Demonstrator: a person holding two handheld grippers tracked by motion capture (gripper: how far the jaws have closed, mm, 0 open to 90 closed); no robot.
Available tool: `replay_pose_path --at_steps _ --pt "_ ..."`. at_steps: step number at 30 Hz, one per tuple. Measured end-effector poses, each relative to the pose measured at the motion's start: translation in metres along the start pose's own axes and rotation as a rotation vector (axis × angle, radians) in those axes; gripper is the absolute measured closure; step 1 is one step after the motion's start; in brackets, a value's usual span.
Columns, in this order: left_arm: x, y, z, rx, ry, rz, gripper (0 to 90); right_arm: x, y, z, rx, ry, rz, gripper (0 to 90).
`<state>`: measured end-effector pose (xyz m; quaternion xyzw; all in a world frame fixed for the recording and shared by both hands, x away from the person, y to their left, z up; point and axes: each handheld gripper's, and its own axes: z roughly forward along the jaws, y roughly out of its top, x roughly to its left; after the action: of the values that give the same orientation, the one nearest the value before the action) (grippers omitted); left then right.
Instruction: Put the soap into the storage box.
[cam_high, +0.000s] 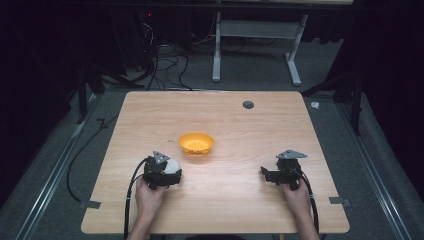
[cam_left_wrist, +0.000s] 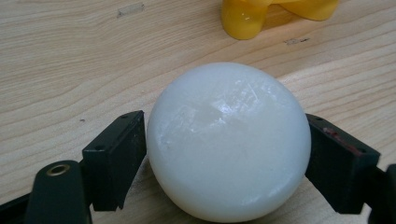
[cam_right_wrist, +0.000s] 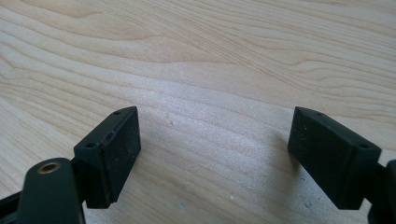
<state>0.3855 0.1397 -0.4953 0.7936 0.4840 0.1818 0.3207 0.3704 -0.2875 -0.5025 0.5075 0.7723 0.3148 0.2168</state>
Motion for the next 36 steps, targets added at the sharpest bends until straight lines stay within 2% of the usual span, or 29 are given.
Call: replay_pose_path --at_steps 5,23,36 --pt "-0.001 0.000 0.001 -0.007 -0.004 -0.002 23.9 0.000 0.000 0.000 0.000 0.000 0.000 17.8" --pt "-0.001 -0.001 0.000 -0.015 -0.001 0.017 24.4 0.000 0.000 0.000 -0.002 -0.001 0.000 17.7" --pt "0.001 0.001 -0.011 -0.039 -0.019 0.004 24.4 0.000 0.000 0.000 -0.002 -0.001 0.000 17.7"
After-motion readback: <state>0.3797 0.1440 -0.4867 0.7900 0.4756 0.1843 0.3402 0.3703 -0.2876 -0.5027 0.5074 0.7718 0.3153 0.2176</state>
